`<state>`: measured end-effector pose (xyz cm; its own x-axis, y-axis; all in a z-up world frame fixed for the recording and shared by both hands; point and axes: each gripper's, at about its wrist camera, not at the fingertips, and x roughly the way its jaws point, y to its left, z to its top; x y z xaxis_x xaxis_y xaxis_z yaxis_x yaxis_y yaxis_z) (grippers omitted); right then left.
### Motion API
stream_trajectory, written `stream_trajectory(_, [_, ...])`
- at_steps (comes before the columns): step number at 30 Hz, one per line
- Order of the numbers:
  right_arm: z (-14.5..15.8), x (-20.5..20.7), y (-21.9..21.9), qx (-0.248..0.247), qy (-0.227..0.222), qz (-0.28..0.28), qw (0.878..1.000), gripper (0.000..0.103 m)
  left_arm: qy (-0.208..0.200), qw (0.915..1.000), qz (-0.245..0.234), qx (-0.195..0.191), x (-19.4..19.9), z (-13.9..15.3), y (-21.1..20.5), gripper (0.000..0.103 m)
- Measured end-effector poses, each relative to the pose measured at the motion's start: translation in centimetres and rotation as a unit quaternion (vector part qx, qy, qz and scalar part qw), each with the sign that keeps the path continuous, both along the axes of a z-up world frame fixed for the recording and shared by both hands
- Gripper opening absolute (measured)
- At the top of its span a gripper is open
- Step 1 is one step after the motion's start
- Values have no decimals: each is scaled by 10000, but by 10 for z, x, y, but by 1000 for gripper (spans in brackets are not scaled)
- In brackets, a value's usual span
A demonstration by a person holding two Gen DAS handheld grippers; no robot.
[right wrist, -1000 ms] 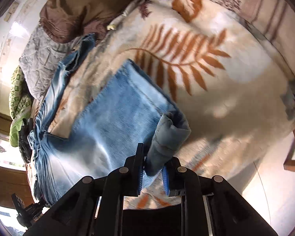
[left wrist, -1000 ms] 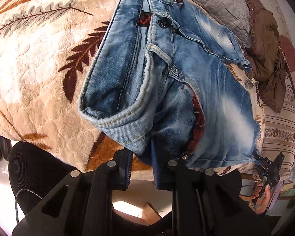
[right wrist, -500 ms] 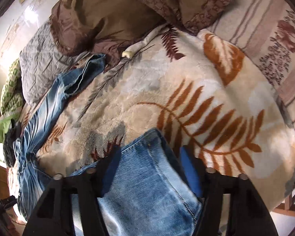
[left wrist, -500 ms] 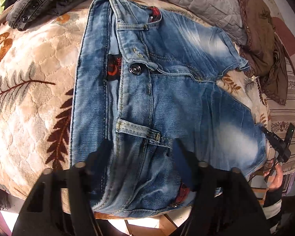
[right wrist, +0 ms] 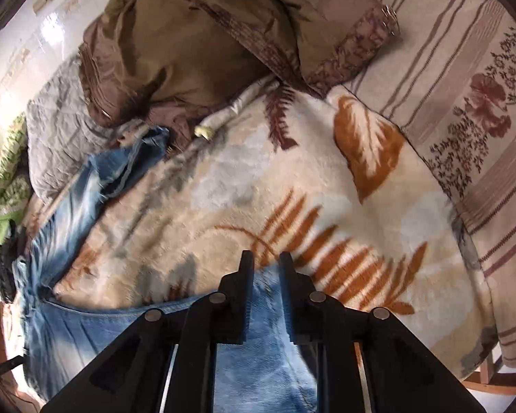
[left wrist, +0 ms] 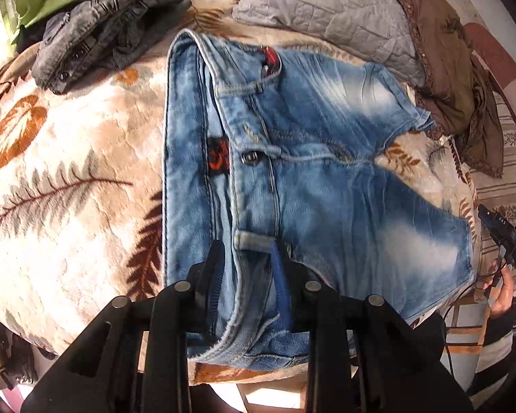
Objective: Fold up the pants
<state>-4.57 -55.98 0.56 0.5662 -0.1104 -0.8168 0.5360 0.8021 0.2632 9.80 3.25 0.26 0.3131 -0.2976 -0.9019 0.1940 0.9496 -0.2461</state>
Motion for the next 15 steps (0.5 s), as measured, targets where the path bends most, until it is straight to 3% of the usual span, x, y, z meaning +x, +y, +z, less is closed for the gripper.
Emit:
stream_trajectory(1, [8,8,3,91,-139,92,9998,39,-36,9999,104,-84,12,7,3,42])
stream_trajectory(2, [13,20,8,187,-243,223,9993,41,-47,9996,249,-137,25,10,5,61])
stream_trajectory(4, [19,52,19,503,-449,467,9966,47,-50,9982,526,-266,53,10,6,72])
stream_trajectory(9, [-11,144,41,1952,-732,629,9760,51,591,9929,930,-447,119,-27,-7,72])
stream_trajectory(14, [-60,227,60,2246,-364,499,9725,51,758,9918,987,-298,143,-53,-17,72])
stream_trajectory(15, [-71,240,61,2409,-236,402,9694,47,751,9920,979,-246,145,-55,-19,72])
